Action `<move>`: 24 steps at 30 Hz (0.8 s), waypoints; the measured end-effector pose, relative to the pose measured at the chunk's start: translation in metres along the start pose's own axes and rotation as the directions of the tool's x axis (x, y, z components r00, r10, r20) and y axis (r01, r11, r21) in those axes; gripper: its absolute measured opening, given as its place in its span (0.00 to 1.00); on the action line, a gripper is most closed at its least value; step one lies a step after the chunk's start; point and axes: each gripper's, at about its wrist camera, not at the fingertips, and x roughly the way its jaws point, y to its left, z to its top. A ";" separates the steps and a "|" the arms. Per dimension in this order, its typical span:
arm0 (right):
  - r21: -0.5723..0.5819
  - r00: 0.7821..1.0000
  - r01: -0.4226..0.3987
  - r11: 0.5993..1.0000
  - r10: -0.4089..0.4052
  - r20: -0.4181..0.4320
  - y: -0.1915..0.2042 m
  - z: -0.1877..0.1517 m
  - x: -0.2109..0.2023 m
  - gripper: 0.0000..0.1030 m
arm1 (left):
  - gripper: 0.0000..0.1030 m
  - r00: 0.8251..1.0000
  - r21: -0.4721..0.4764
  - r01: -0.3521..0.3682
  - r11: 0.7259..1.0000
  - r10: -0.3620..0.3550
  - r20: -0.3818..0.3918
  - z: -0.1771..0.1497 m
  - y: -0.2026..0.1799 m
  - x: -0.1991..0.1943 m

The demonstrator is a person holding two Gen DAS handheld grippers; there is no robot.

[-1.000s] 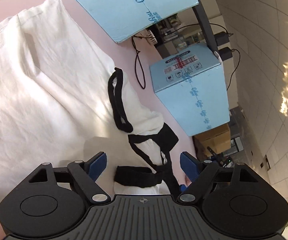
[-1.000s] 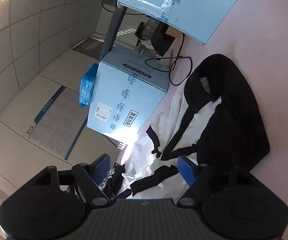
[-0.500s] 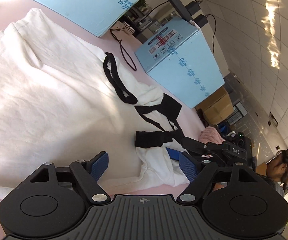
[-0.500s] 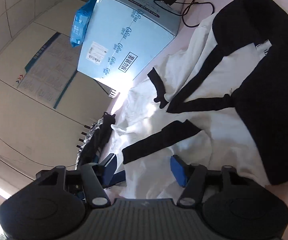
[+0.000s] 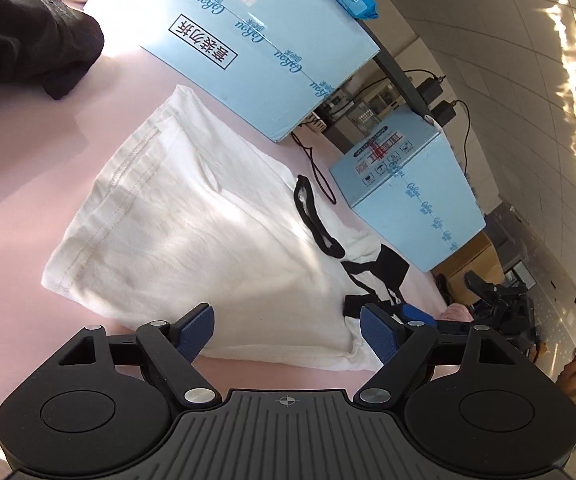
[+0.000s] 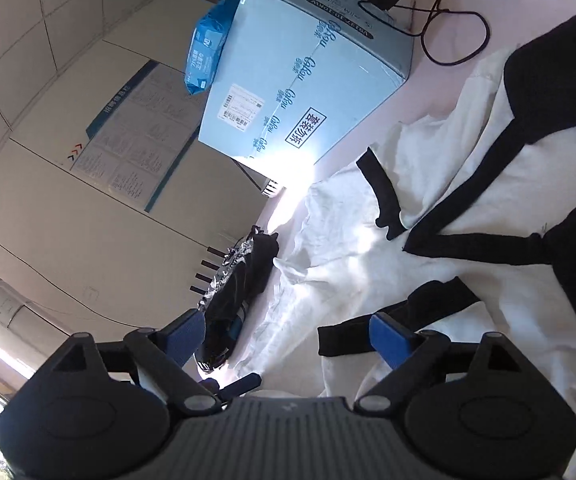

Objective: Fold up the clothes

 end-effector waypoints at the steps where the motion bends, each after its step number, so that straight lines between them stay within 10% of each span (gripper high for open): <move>1: 0.012 0.997 0.037 0.999 -0.038 0.060 -0.004 -0.001 -0.021 0.92 | 0.80 1.000 -0.010 -0.011 1.000 0.011 0.009 0.000 0.004 -0.006; 8: 0.115 0.964 0.192 0.975 -0.209 0.164 -0.028 -0.051 -0.125 0.93 | 0.81 0.994 -0.112 -0.091 0.990 0.097 0.048 -0.009 0.020 -0.042; 19: 0.202 0.880 0.355 0.913 -0.399 0.258 -0.019 -0.071 -0.100 0.93 | 0.79 0.995 -0.441 -0.081 0.894 0.099 0.018 0.013 0.048 -0.029; 24: 0.262 0.866 0.337 0.904 -0.407 0.291 -0.027 -0.063 -0.094 0.92 | 0.63 0.981 -0.413 -0.170 0.895 0.191 0.010 0.022 0.040 -0.019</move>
